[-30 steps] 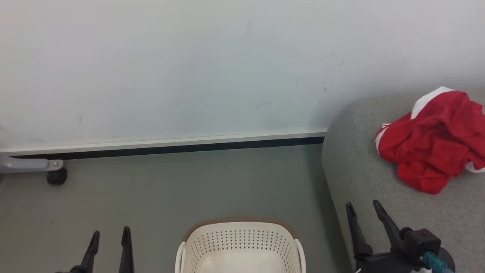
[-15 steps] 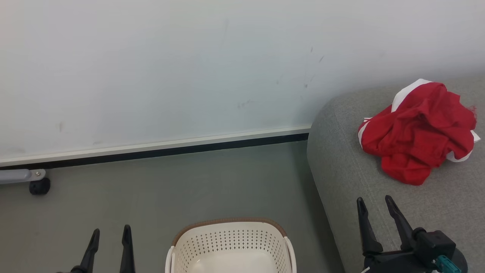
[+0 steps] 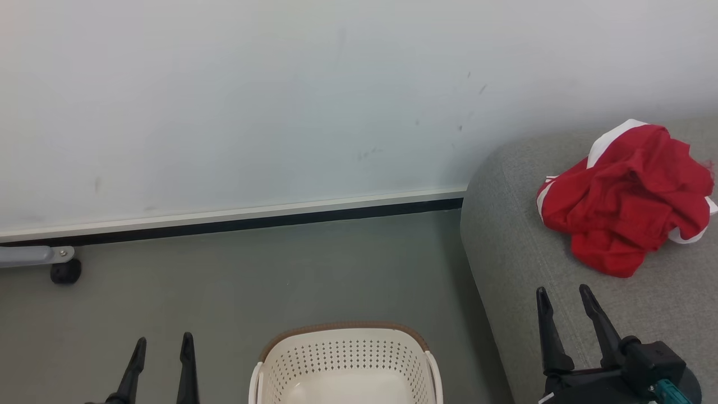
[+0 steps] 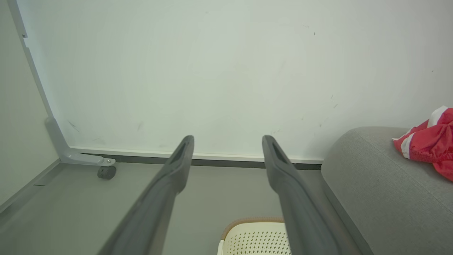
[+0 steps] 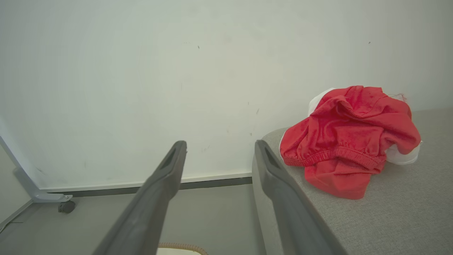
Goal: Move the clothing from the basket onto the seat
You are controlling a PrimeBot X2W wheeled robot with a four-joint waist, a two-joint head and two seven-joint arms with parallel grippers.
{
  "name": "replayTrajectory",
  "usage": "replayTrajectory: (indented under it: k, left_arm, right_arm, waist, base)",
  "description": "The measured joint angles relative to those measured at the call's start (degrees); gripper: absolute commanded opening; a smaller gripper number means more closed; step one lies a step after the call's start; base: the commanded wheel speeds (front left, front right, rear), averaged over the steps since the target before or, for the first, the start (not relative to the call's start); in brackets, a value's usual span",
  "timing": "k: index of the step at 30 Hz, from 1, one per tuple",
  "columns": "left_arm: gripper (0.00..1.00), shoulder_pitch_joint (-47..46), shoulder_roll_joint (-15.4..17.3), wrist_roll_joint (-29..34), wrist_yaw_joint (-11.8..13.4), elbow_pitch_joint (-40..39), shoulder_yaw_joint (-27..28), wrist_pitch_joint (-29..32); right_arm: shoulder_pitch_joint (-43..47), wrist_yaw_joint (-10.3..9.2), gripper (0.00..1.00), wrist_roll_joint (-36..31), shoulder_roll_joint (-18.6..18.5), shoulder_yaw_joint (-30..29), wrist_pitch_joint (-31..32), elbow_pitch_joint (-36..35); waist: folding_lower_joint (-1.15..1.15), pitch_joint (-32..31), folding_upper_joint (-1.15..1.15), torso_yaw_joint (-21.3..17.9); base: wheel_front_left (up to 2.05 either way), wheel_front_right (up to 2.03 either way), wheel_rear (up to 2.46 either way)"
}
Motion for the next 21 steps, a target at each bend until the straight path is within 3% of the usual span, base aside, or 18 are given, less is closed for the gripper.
replayTrajectory:
  k: [6,7,21]
  left_arm:
    - [1.0,0.0,0.2,1.1,0.0,0.0,0.0,0.0]
    - [0.0,0.0,0.2,1.3,0.0,0.2,0.0,0.0]
    - [0.0,1.3,-1.8,-3.3,-0.9,3.9,0.4,1.7]
  right_arm:
    - [0.6,0.0,1.0,-0.4,0.5,-0.4,0.0,-0.5]
    - [0.6,0.01,0.0,-0.5,0.6,-0.4,0.0,-0.4]
    - [3.1,0.92,0.0,3.6,2.1,-1.6,1.9,3.4]
  waist:
    - [0.0,0.1,0.0,0.5]
    - [0.0,0.1,0.0,0.5]
    - [0.0,0.3,0.0,0.7]
  base:
    - [0.0,0.0,0.0]
    - [0.0,0.0,0.0]
    - [0.0,0.0,0.0]
